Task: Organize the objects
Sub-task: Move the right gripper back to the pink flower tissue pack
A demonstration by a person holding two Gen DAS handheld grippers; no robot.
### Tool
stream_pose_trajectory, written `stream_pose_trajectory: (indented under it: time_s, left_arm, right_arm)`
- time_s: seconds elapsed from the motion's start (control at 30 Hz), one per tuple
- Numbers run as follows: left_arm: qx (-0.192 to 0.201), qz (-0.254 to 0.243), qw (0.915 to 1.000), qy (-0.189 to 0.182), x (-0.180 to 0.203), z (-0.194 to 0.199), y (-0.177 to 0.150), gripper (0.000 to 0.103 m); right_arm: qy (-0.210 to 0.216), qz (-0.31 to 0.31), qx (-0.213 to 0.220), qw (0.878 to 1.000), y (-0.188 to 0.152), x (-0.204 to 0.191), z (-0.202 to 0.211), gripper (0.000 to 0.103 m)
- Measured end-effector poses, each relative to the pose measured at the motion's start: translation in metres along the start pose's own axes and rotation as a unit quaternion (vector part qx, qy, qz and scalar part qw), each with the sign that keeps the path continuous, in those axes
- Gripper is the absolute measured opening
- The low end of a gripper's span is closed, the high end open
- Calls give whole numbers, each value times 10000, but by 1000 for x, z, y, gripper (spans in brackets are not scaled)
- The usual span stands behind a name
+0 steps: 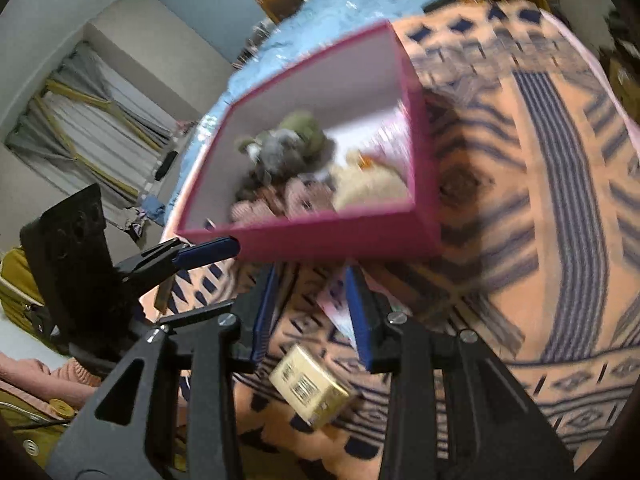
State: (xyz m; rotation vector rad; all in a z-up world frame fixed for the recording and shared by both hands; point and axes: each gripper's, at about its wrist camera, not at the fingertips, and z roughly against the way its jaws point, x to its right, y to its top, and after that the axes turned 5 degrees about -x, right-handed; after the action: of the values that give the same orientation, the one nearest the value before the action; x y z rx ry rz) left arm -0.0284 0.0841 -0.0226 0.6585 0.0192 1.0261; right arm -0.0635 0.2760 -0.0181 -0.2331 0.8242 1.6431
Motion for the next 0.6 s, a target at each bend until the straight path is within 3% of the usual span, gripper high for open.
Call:
stream_pose_trajectory:
  time_s: [0.33, 0.6]
  left_arm:
    - [-771, 284, 9966, -95, -12, -62, -13, 58]
    - [-934, 406, 9945, -240, -16, -78, -16, 44]
  right_arm:
    - [-218, -763, -474, 9957, -29, 44, -34, 41]
    - [-257, -870, -430, 9950, -29, 55, -42, 41]
